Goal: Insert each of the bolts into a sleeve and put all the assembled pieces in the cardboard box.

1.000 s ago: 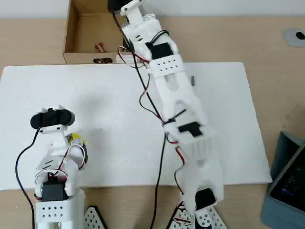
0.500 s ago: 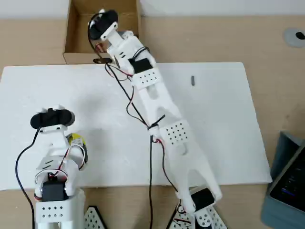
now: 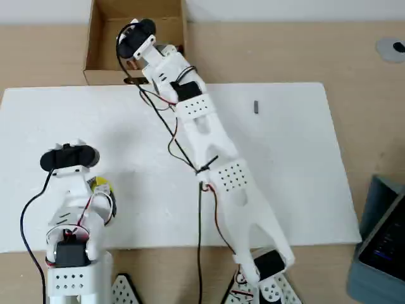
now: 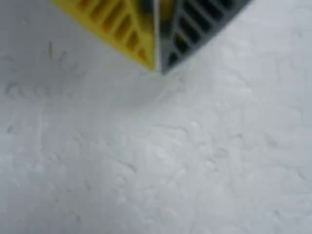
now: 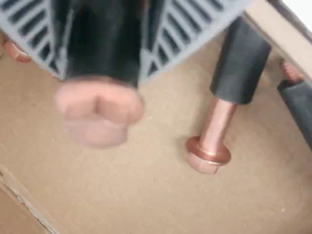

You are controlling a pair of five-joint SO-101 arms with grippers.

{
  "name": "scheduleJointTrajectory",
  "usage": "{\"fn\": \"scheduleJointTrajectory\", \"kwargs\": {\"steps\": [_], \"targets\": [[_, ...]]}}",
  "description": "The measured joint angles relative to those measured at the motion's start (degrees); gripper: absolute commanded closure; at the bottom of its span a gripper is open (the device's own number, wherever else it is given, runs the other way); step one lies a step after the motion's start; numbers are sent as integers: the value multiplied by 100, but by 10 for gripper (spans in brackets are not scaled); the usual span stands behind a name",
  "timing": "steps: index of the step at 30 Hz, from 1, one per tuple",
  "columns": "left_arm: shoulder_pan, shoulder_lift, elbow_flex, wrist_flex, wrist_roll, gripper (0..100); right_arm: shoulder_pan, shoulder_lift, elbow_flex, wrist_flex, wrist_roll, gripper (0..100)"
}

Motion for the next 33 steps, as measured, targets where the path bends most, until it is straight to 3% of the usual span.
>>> {"fn": "scheduleJointTrajectory", "kwargs": {"steps": [19,24,33], "targets": [[0,0,0,0,0,997,-9,-18,-853,404,0,825],[0,0,0,0,0,997,-9,-18,-1354,897,0,989],[0,0,0,0,0,997,167,-132,-1407,1802,0,989]]}}
